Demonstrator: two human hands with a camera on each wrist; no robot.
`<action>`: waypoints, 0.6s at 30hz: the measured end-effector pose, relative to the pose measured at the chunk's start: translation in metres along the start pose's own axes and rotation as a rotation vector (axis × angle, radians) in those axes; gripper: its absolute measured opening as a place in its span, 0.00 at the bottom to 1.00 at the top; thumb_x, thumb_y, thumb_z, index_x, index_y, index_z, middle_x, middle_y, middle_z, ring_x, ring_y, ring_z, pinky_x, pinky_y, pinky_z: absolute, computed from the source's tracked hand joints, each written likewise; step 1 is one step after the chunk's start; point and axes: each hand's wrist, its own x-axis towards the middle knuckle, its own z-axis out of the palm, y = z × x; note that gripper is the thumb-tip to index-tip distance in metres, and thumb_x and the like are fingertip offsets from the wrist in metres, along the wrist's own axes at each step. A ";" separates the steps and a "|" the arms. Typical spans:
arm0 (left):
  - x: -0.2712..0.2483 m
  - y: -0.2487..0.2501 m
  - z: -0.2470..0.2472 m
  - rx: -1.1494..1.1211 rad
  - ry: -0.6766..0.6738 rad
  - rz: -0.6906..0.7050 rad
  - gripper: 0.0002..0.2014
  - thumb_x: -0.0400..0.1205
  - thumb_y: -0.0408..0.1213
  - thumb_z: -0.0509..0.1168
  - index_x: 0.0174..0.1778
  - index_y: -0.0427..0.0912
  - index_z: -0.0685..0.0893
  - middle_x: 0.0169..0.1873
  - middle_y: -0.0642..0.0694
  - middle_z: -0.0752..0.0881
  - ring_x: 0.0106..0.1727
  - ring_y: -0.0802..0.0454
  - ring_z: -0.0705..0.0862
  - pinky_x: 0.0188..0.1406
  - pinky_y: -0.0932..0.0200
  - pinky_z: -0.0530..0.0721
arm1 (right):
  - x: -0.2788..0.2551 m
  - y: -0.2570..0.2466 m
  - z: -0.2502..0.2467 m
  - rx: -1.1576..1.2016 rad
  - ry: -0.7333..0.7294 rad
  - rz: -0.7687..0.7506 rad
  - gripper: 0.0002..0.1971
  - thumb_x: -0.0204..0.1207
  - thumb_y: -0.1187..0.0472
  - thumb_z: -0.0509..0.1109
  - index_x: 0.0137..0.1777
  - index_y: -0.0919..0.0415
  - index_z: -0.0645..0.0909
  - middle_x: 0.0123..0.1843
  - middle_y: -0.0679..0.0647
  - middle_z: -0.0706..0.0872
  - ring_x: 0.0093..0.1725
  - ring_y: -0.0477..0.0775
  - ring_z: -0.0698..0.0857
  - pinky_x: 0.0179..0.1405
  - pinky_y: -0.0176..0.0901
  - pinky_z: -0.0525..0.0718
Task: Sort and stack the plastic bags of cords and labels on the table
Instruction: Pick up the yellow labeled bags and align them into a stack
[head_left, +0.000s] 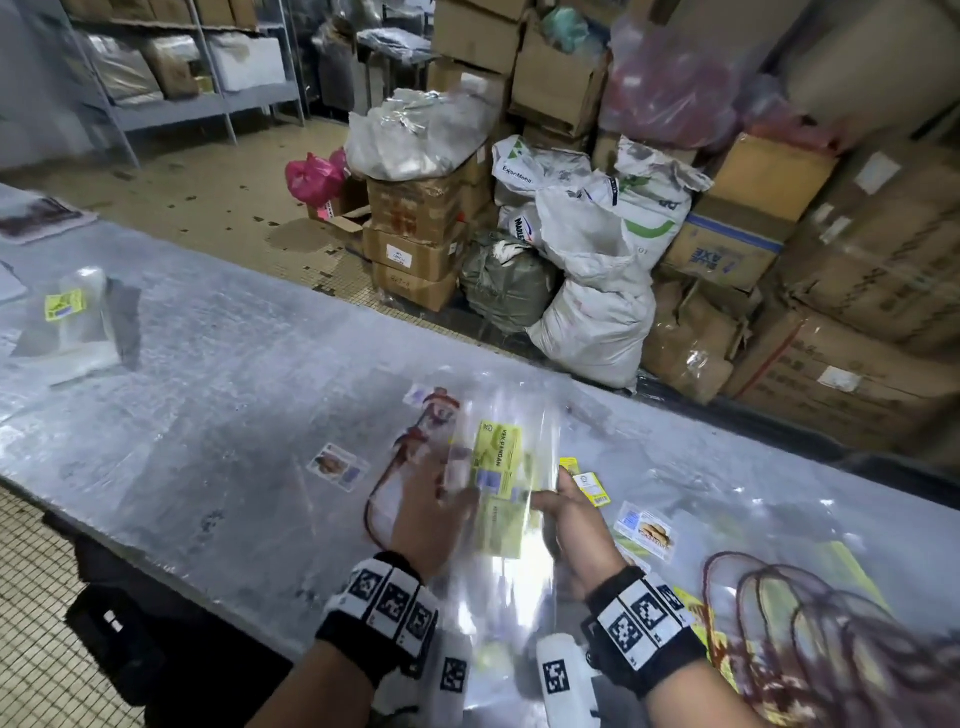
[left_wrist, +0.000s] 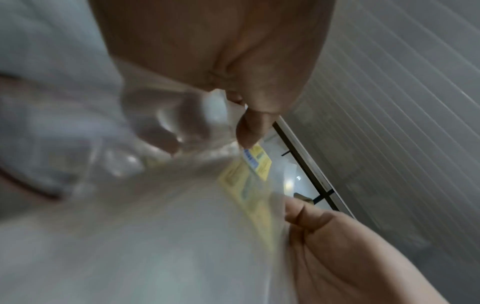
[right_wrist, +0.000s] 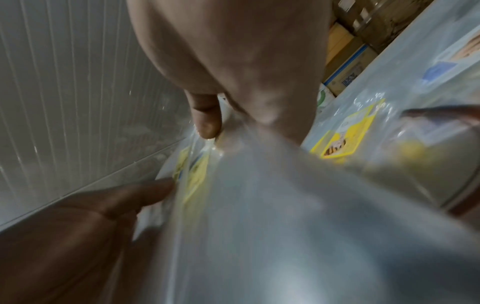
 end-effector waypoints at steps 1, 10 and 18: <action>0.000 -0.003 0.009 -0.021 -0.004 0.003 0.17 0.78 0.35 0.71 0.60 0.57 0.80 0.51 0.37 0.89 0.43 0.41 0.88 0.39 0.46 0.87 | -0.002 -0.003 -0.008 -0.002 0.024 -0.009 0.22 0.79 0.77 0.58 0.68 0.61 0.81 0.50 0.60 0.91 0.36 0.44 0.89 0.39 0.36 0.86; -0.007 -0.013 0.084 0.017 -0.192 -0.061 0.23 0.68 0.42 0.69 0.60 0.48 0.81 0.50 0.50 0.90 0.53 0.50 0.88 0.58 0.46 0.85 | -0.034 -0.007 -0.066 -0.111 0.116 -0.045 0.25 0.78 0.49 0.73 0.73 0.54 0.76 0.71 0.48 0.85 0.69 0.48 0.83 0.78 0.52 0.71; -0.009 -0.003 0.132 -0.199 -0.641 -0.323 0.31 0.65 0.35 0.73 0.67 0.38 0.80 0.58 0.33 0.88 0.60 0.32 0.87 0.64 0.28 0.80 | -0.076 -0.026 -0.128 -0.173 0.120 -0.071 0.23 0.79 0.83 0.62 0.69 0.64 0.76 0.58 0.60 0.91 0.56 0.57 0.90 0.55 0.47 0.87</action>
